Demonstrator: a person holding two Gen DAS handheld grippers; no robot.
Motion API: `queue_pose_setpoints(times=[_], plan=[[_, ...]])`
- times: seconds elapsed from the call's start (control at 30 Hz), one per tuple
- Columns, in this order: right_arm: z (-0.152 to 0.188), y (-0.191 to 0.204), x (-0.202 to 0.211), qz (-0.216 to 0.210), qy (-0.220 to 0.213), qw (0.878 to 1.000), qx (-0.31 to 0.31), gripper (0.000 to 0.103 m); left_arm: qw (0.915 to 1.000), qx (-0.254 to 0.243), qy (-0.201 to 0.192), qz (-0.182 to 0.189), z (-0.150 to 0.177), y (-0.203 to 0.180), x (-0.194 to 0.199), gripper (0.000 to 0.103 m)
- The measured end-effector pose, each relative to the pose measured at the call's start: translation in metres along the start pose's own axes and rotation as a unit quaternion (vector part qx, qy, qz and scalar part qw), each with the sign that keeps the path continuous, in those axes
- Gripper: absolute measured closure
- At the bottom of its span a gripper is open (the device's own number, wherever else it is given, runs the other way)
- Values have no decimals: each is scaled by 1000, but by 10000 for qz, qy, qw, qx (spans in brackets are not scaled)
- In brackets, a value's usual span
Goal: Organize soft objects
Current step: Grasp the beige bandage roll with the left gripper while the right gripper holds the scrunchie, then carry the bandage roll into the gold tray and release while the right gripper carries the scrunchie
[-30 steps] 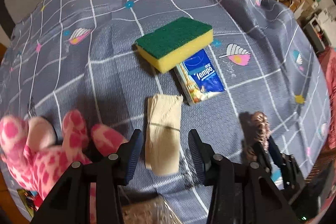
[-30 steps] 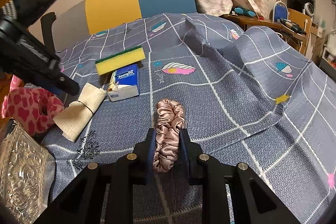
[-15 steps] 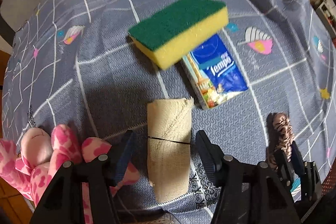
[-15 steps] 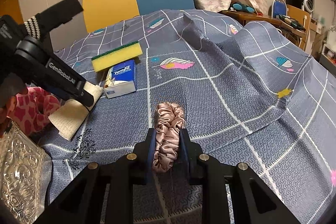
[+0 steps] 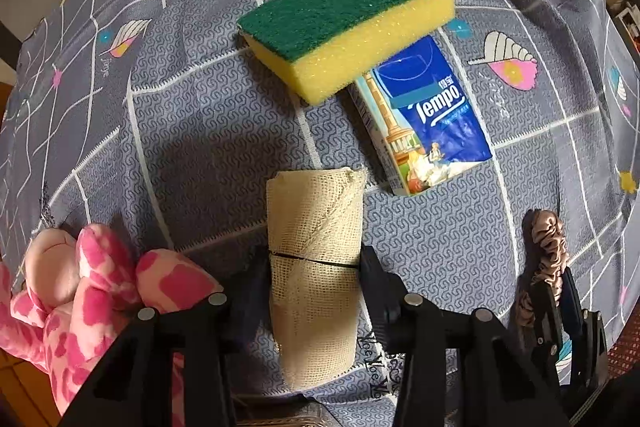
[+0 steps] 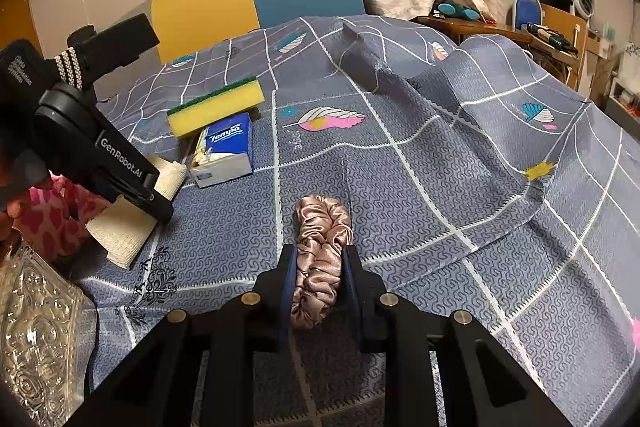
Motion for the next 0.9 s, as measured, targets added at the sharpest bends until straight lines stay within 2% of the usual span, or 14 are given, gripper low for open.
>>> queue_pose_setpoints(times=[0.13, 0.3, 0.43, 0.7, 0.9], plan=[[1, 1, 0, 36, -21, 10000, 21, 80, 9997, -50, -223, 17, -3, -5, 6, 61], [1, 2, 0, 95, -51, 9999, 66, 80, 9960, -120, -881, 120, -2, -4, 31, 61], [1, 2, 1, 162, -73, 9998, 96, 80, 9905, -22, -1302, 432, 6, -2, 53, 61], [0, 5, 4, 400, -153, 9987, 271, 80, 9722, 23, -2094, 1051, 27, -16, 112, 61], [0, 7, 5, 519, -194, 9978, 369, 80, 9567, -34, -2585, 1335, 53, -18, 156, 61]])
Point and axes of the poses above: each gripper's, at about its wrist camera, not at the fingertips, and x roughly against the way its jaws point, y to its left, z to its underside, the point moved 8 cm from there along -x, roughly the way its jaws point, and after that the axes turned 2 degrees about -x, right-handed, at the moved point
